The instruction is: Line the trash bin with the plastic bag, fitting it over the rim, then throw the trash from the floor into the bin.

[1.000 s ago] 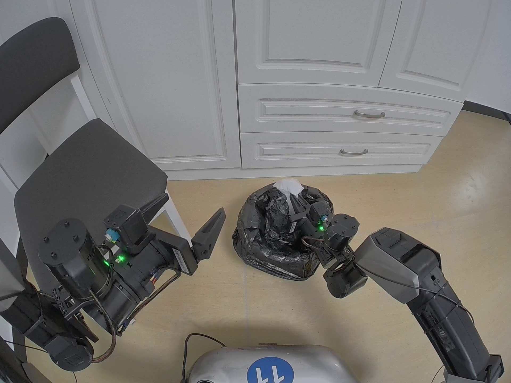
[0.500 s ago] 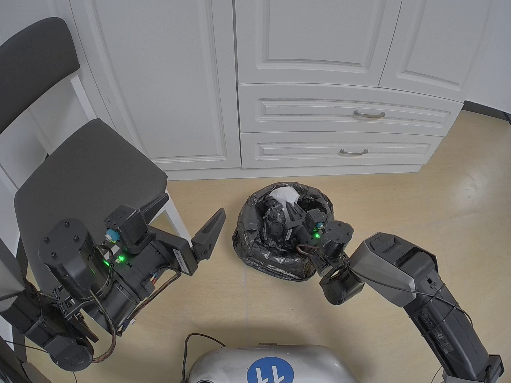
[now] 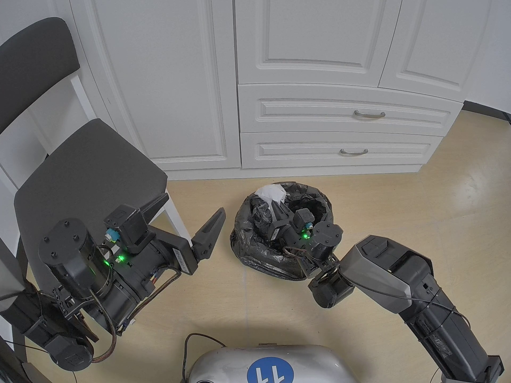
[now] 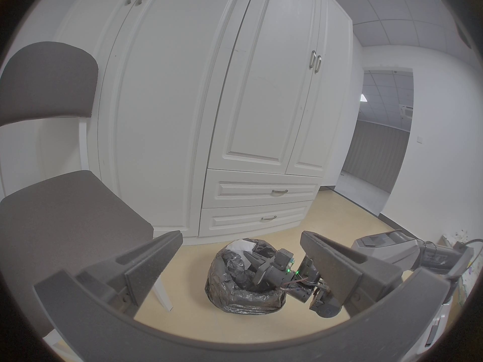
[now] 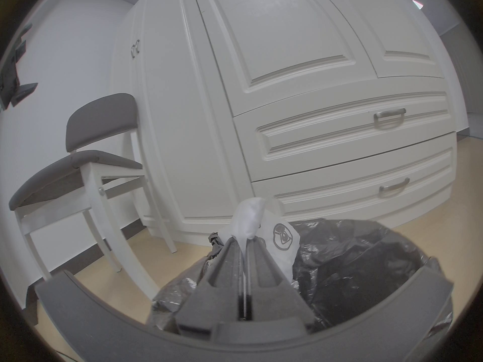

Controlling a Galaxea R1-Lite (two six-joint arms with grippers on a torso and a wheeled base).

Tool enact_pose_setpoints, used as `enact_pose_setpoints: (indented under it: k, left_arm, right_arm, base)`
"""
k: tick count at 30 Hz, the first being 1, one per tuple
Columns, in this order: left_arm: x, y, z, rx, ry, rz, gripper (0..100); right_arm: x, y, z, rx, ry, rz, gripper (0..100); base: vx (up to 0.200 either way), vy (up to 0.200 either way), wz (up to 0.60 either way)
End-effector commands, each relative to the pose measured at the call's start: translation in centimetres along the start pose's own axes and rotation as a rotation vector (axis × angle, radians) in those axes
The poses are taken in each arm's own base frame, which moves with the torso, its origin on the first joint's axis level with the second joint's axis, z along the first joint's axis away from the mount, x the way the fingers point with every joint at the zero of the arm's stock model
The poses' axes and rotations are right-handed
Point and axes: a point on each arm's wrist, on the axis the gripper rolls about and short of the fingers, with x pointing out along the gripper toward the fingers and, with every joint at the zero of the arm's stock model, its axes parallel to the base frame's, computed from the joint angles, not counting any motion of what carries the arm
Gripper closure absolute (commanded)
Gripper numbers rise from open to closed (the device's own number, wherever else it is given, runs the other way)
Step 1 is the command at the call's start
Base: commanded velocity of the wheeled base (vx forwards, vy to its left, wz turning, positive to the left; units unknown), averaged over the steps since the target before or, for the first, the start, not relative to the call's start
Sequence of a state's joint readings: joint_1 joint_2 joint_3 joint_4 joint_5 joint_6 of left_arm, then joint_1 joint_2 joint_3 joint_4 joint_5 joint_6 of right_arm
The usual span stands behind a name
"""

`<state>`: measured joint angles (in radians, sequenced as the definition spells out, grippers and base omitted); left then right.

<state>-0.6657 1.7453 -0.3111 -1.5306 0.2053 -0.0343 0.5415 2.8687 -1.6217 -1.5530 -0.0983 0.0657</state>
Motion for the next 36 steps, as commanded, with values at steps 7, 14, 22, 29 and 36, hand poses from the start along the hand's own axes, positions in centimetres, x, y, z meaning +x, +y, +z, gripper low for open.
enact_pose_setpoints:
  k: [7,14,22,29,36]
  left_arm:
    - [0.0,0.0,-0.1,0.001,0.003,0.000,0]
    - [0.1,0.0,0.1,0.000,-0.003,0.002,0]
    - [0.1,0.0,0.0,-0.001,-0.002,0.002,0]
    - [0.1,0.0,-0.1,0.000,0.004,0.002,0]
    - [0.2,0.0,-0.2,0.000,0.006,0.002,0]
  right_arm:
    - [0.1,-3.8,0.9,-0.090,-0.011,-0.056,100]
    - [0.0,-2.7,-2.0,-0.109,0.035,-0.055,100]
    - [2.4,-0.5,-2.1,-0.064,-0.059,-0.157,100]
    - [3.0,-1.6,-1.1,-0.070,-0.077,-0.186,100]
    - [2.2,-4.9,1.7,-0.128,-0.003,-0.220,100]
  base:
    - [0.000,0.000,0.00]
    - [0.000,0.000,0.00]
    - [0.000,0.000,0.00]
    - [0.000,0.000,0.00]
    - [0.000,0.000,0.00]
